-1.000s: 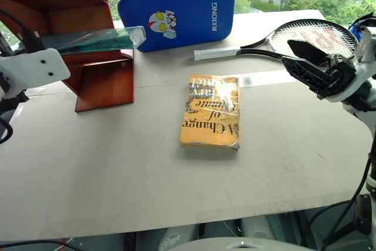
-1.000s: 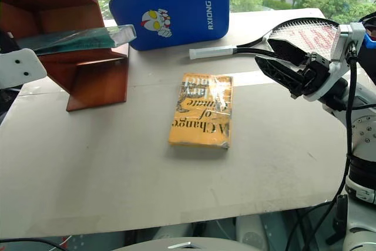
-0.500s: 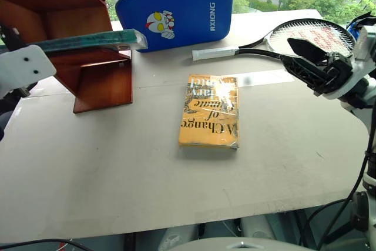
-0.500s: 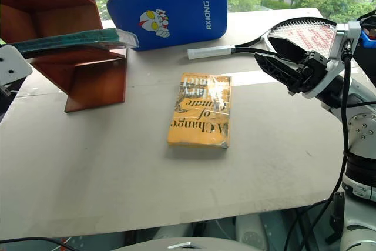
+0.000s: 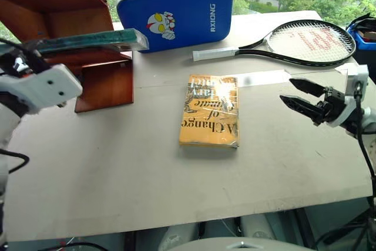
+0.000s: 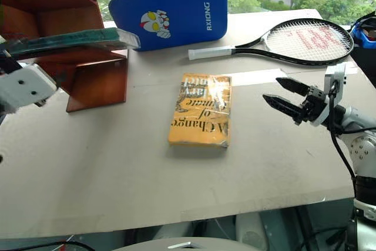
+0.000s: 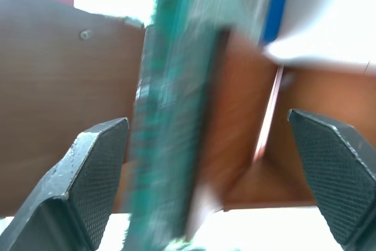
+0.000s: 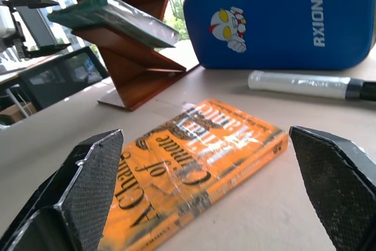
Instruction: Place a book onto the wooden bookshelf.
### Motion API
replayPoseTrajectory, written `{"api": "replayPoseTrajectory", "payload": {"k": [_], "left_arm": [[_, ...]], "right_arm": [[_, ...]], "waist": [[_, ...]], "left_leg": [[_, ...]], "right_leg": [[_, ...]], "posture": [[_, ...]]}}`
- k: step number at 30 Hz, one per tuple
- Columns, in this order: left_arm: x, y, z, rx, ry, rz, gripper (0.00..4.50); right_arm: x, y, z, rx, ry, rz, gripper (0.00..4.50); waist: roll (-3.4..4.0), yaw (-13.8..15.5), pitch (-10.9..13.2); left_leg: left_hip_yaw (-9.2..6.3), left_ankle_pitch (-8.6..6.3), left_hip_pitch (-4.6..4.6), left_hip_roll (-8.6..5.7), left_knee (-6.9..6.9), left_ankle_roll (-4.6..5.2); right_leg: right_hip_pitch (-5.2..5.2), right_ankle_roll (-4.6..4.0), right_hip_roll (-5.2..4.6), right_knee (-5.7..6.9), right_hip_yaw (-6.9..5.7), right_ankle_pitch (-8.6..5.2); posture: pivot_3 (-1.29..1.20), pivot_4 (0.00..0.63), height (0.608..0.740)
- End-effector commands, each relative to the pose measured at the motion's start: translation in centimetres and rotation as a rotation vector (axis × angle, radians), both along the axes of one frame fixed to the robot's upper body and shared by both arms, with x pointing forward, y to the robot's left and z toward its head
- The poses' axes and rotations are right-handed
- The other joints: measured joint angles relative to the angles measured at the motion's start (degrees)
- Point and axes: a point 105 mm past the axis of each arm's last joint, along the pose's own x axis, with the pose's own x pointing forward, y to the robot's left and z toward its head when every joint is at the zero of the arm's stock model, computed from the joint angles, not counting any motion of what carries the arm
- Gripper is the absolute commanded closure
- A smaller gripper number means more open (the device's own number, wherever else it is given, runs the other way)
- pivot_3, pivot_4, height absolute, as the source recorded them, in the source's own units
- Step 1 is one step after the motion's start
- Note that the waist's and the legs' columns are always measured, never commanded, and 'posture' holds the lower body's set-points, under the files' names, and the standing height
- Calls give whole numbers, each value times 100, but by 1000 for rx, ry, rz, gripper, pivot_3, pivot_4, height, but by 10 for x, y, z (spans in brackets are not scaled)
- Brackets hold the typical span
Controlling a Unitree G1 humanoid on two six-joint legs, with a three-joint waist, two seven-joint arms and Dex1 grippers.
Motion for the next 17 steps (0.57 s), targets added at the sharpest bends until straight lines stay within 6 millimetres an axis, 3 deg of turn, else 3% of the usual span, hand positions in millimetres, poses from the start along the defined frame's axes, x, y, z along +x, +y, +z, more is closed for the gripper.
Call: {"api": "replayPoseTrajectory", "payload": {"k": [1,2,4,8,12,17], "left_arm": [[-9,-61,-59,-391,246,-291,32],[-18,-80,-81,-548,368,-363,32],[-32,-99,-107,-726,515,-423,32],[-40,-105,-146,-805,687,-344,32],[-38,-95,-162,-851,697,-265,32],[-34,-90,-167,-773,693,-270,32]], "right_arm": [[3,-6,-12,-124,-76,-80,0],[4,-6,-23,-168,-84,-113,0],[2,-5,-41,-232,-97,-142,0],[-9,-3,-66,-271,-85,-134,0],[-18,1,-80,-263,-64,-125,0],[-28,5,-88,-235,-30,-91,0]], "waist": [[-14,15,-1],[-9,17,-12],[-20,19,-19],[-4,93,-16],[4,166,-26],[5,187,-27]], "left_leg": [[2,0,0,0,3,0],[0,0,-1,1,10,0],[10,-1,2,0,18,2],[8,2,12,7,20,-4],[15,7,45,20,17,-13],[13,6,46,20,14,-13]], "right_leg": [[0,4,-1,4,1,4],[0,1,2,10,1,12],[2,3,3,12,10,17],[4,-10,11,28,11,25],[37,-20,25,21,16,36],[39,-20,26,15,14,36]], "posture": [[0,150,740],[0,150,740],[0,150,740],[0,150,740],[0,150,740],[0,150,740]]}}
